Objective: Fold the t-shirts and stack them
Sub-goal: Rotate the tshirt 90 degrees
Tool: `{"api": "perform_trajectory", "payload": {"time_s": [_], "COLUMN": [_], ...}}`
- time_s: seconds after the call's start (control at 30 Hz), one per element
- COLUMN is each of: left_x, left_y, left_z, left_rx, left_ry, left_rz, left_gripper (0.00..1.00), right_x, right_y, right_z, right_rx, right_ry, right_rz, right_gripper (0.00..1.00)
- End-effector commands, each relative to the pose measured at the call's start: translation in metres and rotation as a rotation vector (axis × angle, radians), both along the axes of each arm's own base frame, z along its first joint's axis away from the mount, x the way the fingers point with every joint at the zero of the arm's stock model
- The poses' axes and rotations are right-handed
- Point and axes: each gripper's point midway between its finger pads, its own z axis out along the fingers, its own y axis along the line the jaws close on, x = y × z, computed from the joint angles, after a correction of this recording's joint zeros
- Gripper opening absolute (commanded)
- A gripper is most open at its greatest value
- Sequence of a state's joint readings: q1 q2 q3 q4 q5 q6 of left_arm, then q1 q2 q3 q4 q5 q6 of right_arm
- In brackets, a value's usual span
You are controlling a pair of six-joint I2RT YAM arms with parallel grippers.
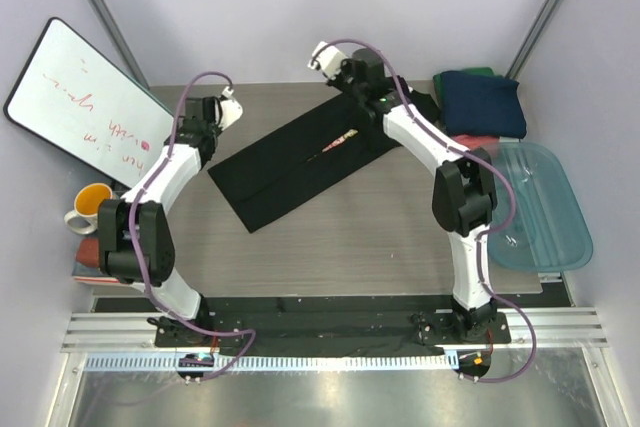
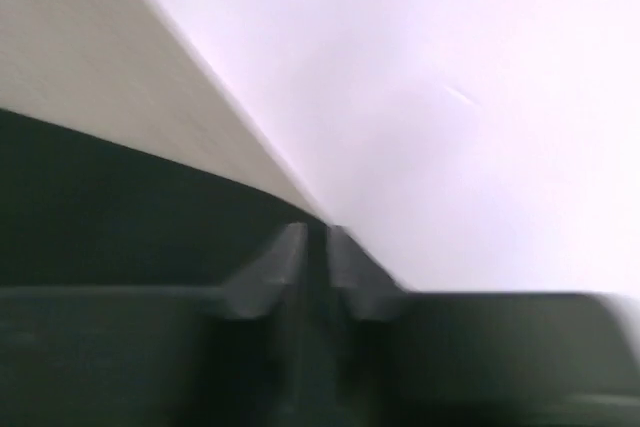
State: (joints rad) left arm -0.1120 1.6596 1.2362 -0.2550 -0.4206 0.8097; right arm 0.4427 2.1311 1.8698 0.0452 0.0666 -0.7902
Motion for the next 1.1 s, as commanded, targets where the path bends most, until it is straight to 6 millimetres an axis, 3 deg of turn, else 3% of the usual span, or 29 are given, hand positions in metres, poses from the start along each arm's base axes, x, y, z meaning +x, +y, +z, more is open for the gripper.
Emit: {"api": "perform_trajectory", "payload": {"time_s": [0.0,0.03,0.07,0.1,0.17,0.2,0.23,0.27,0.43,0.5,0.7,1.03,1.07], "left_x": [-0.008,-0.012,-0.019,-0.024,-0.036,-0.043,-0.050,-0.055,-0.082,-0.087,-0.091,-0.074,-0.073], "left_y": [0.004,0.006,0.008,0.010,0.017,0.018,0.020,0.022,0.019,0.016,0.008,-0.003,-0.004], "left_z": [0.062,0.066,0.079,0.077,0.081,0.087,0.087,0.086,0.112,0.115,0.130,0.142,0.143], "left_rx": [-0.097,-0.101,-0.112,-0.109,-0.092,-0.106,-0.115,-0.127,-0.182,-0.192,-0.217,-0.213,-0.211], "left_ry": [-0.237,-0.250,-0.286,-0.284,-0.284,-0.299,-0.288,-0.290,-0.369,-0.372,-0.410,-0.412,-0.412], "left_rz": [0.077,0.089,0.099,0.106,0.145,0.157,0.169,0.179,0.164,0.144,0.081,-0.004,-0.016], "left_gripper": [0.00,0.00,0.00,0.00,0.00,0.00,0.00,0.00,0.00,0.00,0.00,0.00,0.00], "right_x": [-0.084,-0.095,-0.103,-0.119,-0.132,-0.138,-0.137,-0.137,-0.152,-0.160,-0.189,-0.233,-0.236], "right_y": [0.105,0.116,0.129,0.149,0.176,0.189,0.203,0.212,0.254,0.262,0.260,0.200,0.195], "right_z": [-0.071,-0.091,-0.097,-0.103,-0.118,-0.123,-0.112,-0.130,-0.133,-0.143,-0.176,-0.230,-0.219], "right_rx": [0.039,0.020,0.030,0.028,0.036,0.039,0.065,0.067,0.127,0.134,0.086,-0.091,-0.108], "right_ry": [0.380,0.432,0.452,0.473,0.504,0.515,0.489,0.518,0.525,0.549,0.629,0.764,0.745], "right_rz": [0.363,0.397,0.429,0.496,0.581,0.610,0.634,0.638,0.705,0.718,0.725,0.693,0.708], "right_gripper": [0.01,0.01,0.01,0.01,0.01,0.01,0.01,0.01,0.01,0.01,0.01,0.01,0.01]}}
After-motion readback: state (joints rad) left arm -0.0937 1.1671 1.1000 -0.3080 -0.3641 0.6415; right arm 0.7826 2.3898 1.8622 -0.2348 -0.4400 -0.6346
